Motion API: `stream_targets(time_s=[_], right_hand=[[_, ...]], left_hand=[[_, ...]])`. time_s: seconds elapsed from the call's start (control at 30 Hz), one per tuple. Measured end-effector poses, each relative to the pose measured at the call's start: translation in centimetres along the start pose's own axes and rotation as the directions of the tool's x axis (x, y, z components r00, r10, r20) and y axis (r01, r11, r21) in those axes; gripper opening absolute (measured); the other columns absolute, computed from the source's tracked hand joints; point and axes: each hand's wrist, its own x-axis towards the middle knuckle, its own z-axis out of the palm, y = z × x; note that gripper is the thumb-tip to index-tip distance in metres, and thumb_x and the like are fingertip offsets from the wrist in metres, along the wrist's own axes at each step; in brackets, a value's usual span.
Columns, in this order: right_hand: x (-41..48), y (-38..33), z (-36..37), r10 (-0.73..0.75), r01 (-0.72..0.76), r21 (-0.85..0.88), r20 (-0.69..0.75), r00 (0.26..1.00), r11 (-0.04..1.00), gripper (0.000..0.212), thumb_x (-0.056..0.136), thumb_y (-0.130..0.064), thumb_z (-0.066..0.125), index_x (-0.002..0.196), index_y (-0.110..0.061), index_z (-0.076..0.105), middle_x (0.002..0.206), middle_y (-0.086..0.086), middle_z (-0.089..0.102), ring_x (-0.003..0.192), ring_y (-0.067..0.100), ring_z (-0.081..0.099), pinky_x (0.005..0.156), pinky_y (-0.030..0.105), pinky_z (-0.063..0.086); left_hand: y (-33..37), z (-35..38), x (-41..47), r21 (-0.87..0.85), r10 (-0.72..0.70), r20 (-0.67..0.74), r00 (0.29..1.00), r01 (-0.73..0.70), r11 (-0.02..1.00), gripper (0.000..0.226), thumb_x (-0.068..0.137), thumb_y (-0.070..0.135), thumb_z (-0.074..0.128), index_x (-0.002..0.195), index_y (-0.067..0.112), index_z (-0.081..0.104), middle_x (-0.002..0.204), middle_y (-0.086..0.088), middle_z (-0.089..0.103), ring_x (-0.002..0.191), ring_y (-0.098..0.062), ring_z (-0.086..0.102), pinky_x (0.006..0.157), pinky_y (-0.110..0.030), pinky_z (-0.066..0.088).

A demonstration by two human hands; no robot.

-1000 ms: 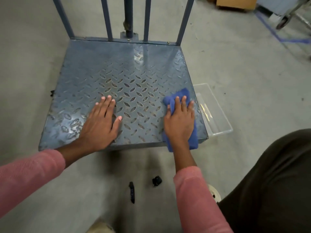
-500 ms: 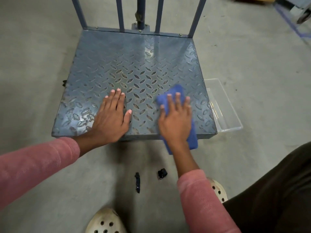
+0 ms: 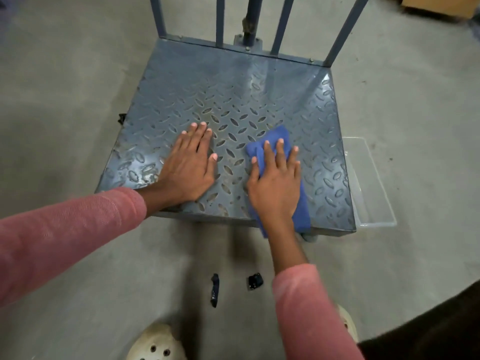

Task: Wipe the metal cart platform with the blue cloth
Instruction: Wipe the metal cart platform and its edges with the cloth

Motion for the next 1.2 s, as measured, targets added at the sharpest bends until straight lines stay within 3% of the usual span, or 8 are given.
stream_targets(time_s=[0.1, 0.4, 0.5, 0.6, 0.77, 0.97, 1.1, 1.2], right_hand=[[-4.3, -1.9, 0.6, -0.042, 0.042, -0.013, 0.01, 0.999, 0.999, 0.059, 0.103, -0.048, 0.03, 0.158, -0.026, 0.027, 0.167, 0.001, 0.017, 0.156, 0.03, 0.005, 0.126, 0.043, 0.01], [10.6, -1.8, 1.3, -0.173, 0.173, 0.009, 0.144, 0.974, 0.985, 0.058, 0.105, -0.049, 0.026, 0.159, -0.029, 0.021, 0.168, 0.001, 0.012, 0.155, 0.032, 0.003, 0.126, 0.047, 0.008], [8.1, -2.5, 1.4, -0.163, 0.163, 0.002, 0.093, 0.982, 0.987, 0.058, 0.105, -0.049, 0.026, 0.159, -0.027, 0.023, 0.168, 0.002, 0.014, 0.155, 0.032, 0.004, 0.126, 0.047, 0.01], [3.5, -2.7, 1.2, -0.279, 0.281, -0.001, 0.103, 0.955, 0.96, 0.058, 0.105, -0.05, 0.025, 0.159, -0.028, 0.024, 0.168, -0.001, 0.015, 0.156, 0.029, 0.003, 0.127, 0.044, 0.009], [10.9, -2.2, 1.9, -0.365, 0.366, 0.018, 0.147, 0.92, 0.93, 0.056, 0.105, -0.052, 0.026, 0.157, -0.032, 0.027, 0.167, -0.004, 0.018, 0.155, 0.027, 0.008, 0.126, 0.045, 0.012], [18.0, -3.5, 2.8, -0.17, 0.175, -0.035, 0.114, 0.979, 0.984, 0.059, 0.106, -0.048, 0.026, 0.159, -0.023, 0.024, 0.168, 0.005, 0.016, 0.154, 0.036, 0.008, 0.125, 0.048, 0.01], [16.3, -4.0, 3.2, -0.462, 0.464, 0.008, 0.117, 0.879, 0.886, 0.059, 0.104, -0.051, 0.026, 0.157, -0.026, 0.03, 0.166, 0.002, 0.022, 0.154, 0.032, 0.011, 0.125, 0.046, 0.015], [22.3, -2.6, 3.0, -0.392, 0.394, 0.008, 0.136, 0.91, 0.919, 0.059, 0.104, -0.052, 0.028, 0.157, -0.026, 0.031, 0.166, 0.004, 0.023, 0.154, 0.034, 0.013, 0.124, 0.047, 0.015]], left_hand=[[0.3, 0.1, 1.4, -0.014, -0.015, -0.02, 1.0, 0.015, 1.0, 0.073, 0.101, 0.043, 0.02, 0.162, 0.003, 0.025, 0.171, -0.016, 0.02, 0.16, -0.03, 0.015, 0.131, -0.046, 0.009], [0.1, -0.5, 4.9, -0.042, -0.017, 0.0, 1.0, 0.017, 0.999, 0.071, 0.102, 0.042, 0.023, 0.163, 0.005, 0.022, 0.172, -0.014, 0.019, 0.16, -0.028, 0.013, 0.131, -0.042, 0.006], [-0.5, -0.4, 5.7, -0.038, -0.021, -0.012, 1.0, 0.02, 0.999, 0.07, 0.103, 0.041, 0.026, 0.163, 0.005, 0.024, 0.171, -0.013, 0.02, 0.16, -0.027, 0.014, 0.131, -0.043, 0.007], [-0.9, -0.3, 6.8, -0.037, -0.032, -0.033, 0.999, 0.031, 0.999, 0.071, 0.1, 0.04, 0.024, 0.162, 0.005, 0.027, 0.171, -0.013, 0.023, 0.159, -0.028, 0.016, 0.131, -0.043, 0.008], [-1.3, -0.1, 8.7, -0.038, -0.05, -0.026, 0.998, 0.049, 0.998, 0.071, 0.101, 0.041, 0.021, 0.163, 0.007, 0.023, 0.172, -0.01, 0.019, 0.16, -0.025, 0.012, 0.131, -0.043, 0.006], [-1.6, 0.2, 10.9, 0.01, -0.117, -0.025, 0.993, 0.117, 0.993, 0.069, 0.106, 0.046, 0.02, 0.166, 0.013, 0.011, 0.175, -0.005, 0.006, 0.161, -0.021, 0.001, 0.131, -0.047, 0.0], [-1.9, 0.5, 12.3, 0.007, -0.225, -0.038, 0.974, 0.225, 0.974, 0.071, 0.107, 0.048, 0.024, 0.166, 0.012, 0.008, 0.175, -0.006, 0.002, 0.161, -0.022, -0.003, 0.13, -0.048, -0.002], [-1.8, 0.5, 12.9, 0.023, -0.288, -0.036, 0.957, 0.289, 0.957, 0.077, 0.105, 0.055, 0.021, 0.166, 0.01, 0.005, 0.175, -0.008, -0.001, 0.161, -0.023, -0.005, 0.13, -0.048, -0.004]])
